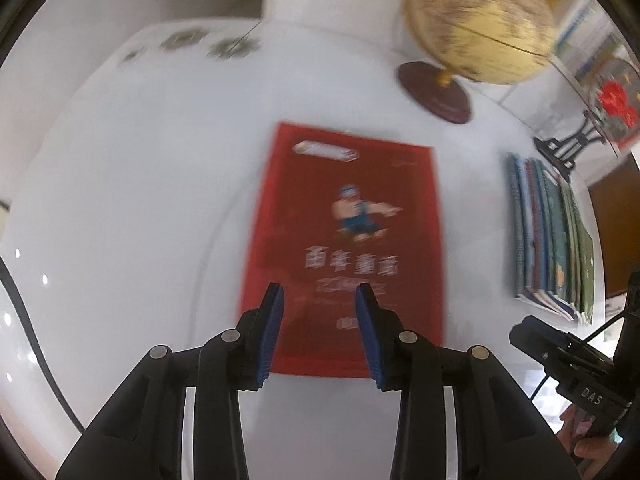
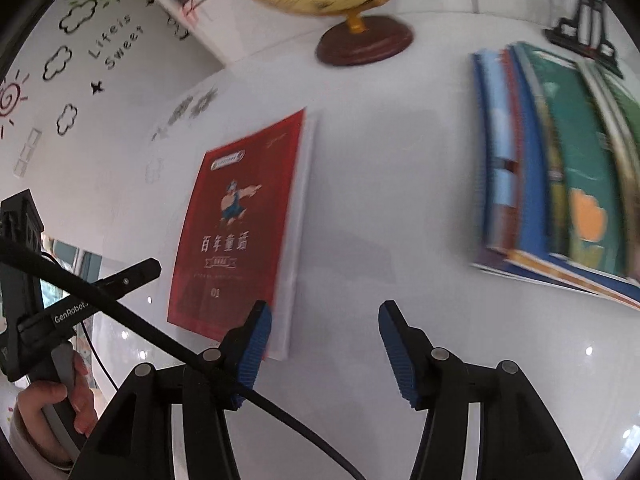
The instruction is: Organize books
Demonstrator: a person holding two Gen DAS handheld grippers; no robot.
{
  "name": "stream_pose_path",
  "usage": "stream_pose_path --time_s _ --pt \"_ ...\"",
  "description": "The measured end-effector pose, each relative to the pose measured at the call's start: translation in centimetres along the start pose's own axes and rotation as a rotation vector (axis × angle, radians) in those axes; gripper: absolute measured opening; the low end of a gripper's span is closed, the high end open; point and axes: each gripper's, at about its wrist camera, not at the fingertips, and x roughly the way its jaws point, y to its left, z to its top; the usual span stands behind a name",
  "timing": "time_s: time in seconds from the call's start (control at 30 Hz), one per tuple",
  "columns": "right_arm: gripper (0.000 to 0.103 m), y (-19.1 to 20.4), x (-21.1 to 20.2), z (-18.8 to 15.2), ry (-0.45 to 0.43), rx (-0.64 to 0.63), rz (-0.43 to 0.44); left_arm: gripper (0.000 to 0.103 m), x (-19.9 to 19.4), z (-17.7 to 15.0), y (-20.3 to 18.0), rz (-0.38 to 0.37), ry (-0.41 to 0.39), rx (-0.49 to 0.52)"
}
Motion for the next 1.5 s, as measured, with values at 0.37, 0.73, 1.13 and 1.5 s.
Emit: stream_pose_path --time_s 0.37,0.73,1.13,1.5 --pt "0.054 -8.6 -8.6 -1.5 -0.125 0.015 -0.04 0.034 0.1 2.8 -14.5 -0.113 -0.021 0.186" --pt "0.054 -22.0 -15.1 -2.4 -0.147 0.102 -0.172 0.034 2.7 2.2 -28.8 -0.244 0.064 0.291" --pt "0.054 -32.4 -15.0 -2.2 -0.11 0.233 -0.08 0.034 7.2 -0.1 -37.9 -0.296 0.164 0.373" --pt "0.057 -36.1 -13.8 -2.3 -0.16 0.325 0.057 0.038 8.9 -0.6 -38.4 -0.288 0.183 0.329"
